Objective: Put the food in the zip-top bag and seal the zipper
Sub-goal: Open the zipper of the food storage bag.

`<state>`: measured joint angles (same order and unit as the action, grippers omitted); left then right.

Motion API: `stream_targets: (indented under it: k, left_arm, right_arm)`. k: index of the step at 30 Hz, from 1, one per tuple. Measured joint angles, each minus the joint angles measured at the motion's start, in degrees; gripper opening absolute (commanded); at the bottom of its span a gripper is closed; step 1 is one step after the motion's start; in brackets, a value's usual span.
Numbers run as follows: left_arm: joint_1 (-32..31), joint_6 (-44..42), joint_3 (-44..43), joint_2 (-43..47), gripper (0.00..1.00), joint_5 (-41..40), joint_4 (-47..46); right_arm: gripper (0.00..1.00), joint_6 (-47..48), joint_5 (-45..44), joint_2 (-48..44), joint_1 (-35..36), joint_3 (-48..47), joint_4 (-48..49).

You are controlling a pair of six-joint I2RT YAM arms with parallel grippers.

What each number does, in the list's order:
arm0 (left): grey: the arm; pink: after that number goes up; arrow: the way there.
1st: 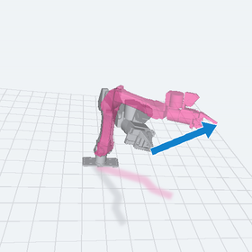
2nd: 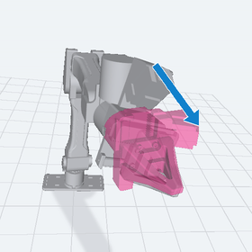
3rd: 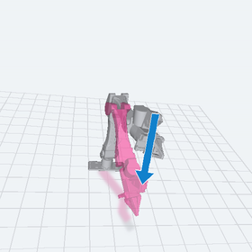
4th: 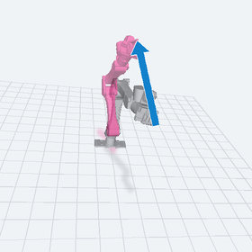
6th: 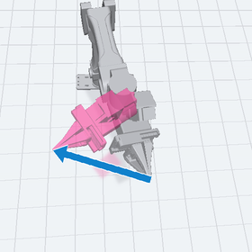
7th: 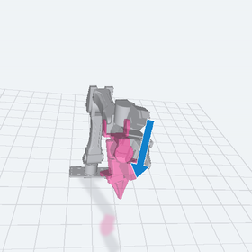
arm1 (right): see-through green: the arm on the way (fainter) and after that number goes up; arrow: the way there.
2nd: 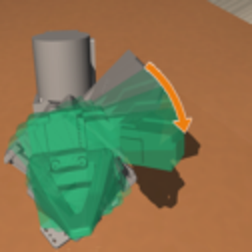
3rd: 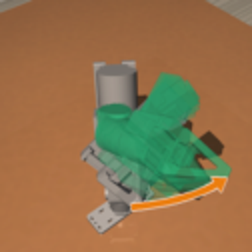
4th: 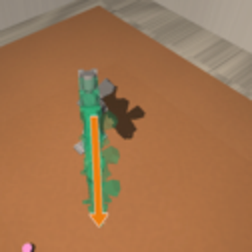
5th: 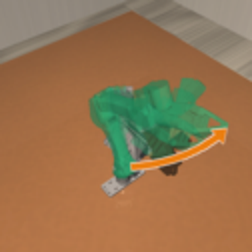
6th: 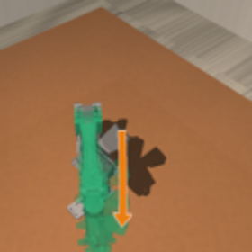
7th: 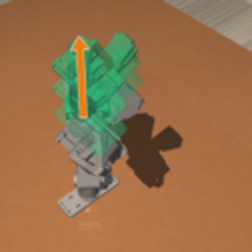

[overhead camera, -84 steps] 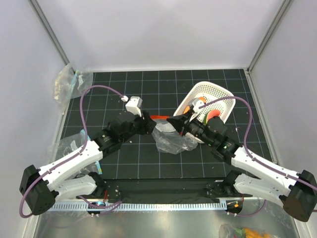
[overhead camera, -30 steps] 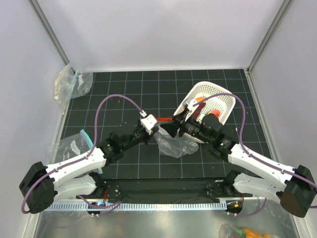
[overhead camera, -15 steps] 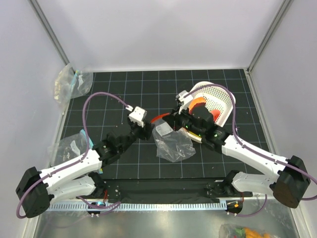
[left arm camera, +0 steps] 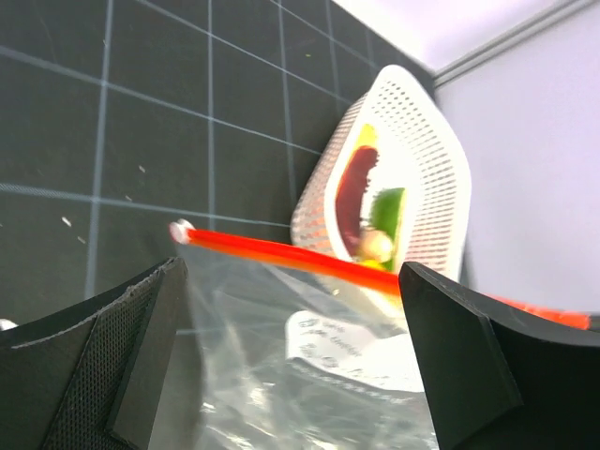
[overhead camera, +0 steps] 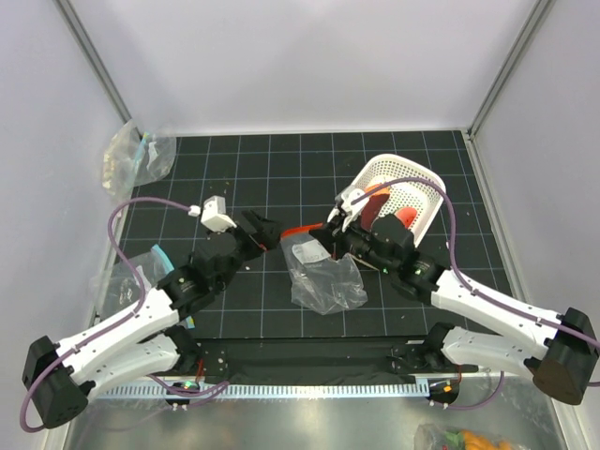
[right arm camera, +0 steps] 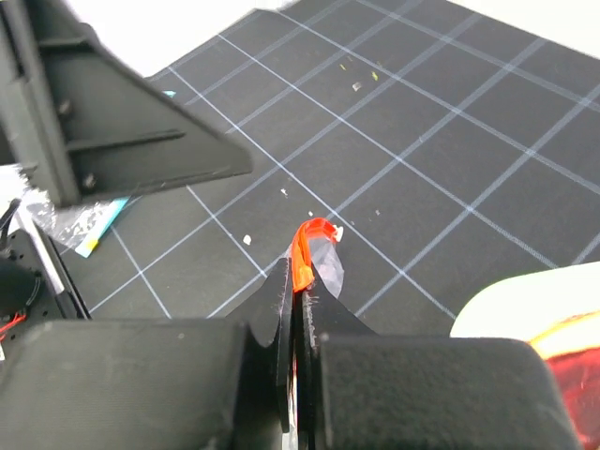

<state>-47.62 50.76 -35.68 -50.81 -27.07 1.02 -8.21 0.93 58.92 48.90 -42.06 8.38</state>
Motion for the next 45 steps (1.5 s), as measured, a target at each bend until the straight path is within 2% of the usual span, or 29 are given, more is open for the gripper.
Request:
stream_targets:
  k: [9,19,22,25,26,28,29,31,32,35,40,41,43,44,45]
  left_arm:
    - [0.02,18.08,4.5,6.47,1.0,0.39,0.22]
    - [0.02,24.63,4.52,2.62,1.0,4.59,0.07]
    - [0.02,25.55,4.52,0.76,0.95,6.19,-0.09]
    - [0.02,25.9,4.52,-0.33,0.79,6.97,-0.35]
    - [0.02,26.12,4.52,-0.5,0.69,7.08,-0.57]
    - [0.02,26.8,4.52,-0.85,0.57,7.19,-1.46]
    - [0.02,26.8,4.55,-0.94,0.46,7.17,-1.79]
    - [0.07,26.99,4.59,-1.05,0.34,7.26,-2.67]
    - [0.07,26.77,4.61,-1.07,0.24,7.26,-2.89]
    - [0.07,25.99,4.66,-0.94,0.15,7.17,-3.34]
    - [0.07,24.81,5.51,1.73,0.15,6.84,-3.8]
    - [0.07,24.72,5.66,2.32,0.2,6.67,-3.82]
    - [0.07,24.2,6.1,3.65,0.34,6.51,-3.91]
    - [0.07,23.98,6.25,4.2,0.52,6.49,-3.91]
    - [0.07,23.58,6.27,4.72,0.61,6.47,-3.96]
  right_arm:
    - [0.01,9.11,-2.58,-4.35,5.14,3.98,4.87]
    - [0.01,20.09,-5.6,-6.08,11.56,7.85,12.96]
    - [0.01,22.27,-7.04,-5.73,12.81,8.28,14.32]
    - [0.02,24.2,-8.09,-5.49,13.99,8.33,15.1]
    - [0.02,24.59,-8.31,-5.46,14.29,8.35,15.28]
    - [0.02,25.44,-8.66,-5.25,14.84,8.35,15.72]
    - [0.02,25.88,-8.79,-5.07,15.04,8.35,15.89]
    - [0.02,26.4,-8.96,-4.48,15.32,8.35,16.24]
    - [0.02,26.69,-9.16,-4.11,15.47,8.35,16.28]
    - [0.02,27.3,-9.62,-3.21,15.78,8.35,16.22]
    - [0.02,27.61,-10.78,-2.36,16.02,8.33,15.93]
    - [0.02,27.61,-11.21,-2.27,16.02,8.33,15.93]
    - [0.02,27.61,-12.48,-2.25,16.02,8.33,15.96]
    - [0.02,27.61,-13.31,-2.25,16.02,8.33,15.98]
    - [0.02,27.61,-14.14,-2.23,16.02,8.33,16.0]
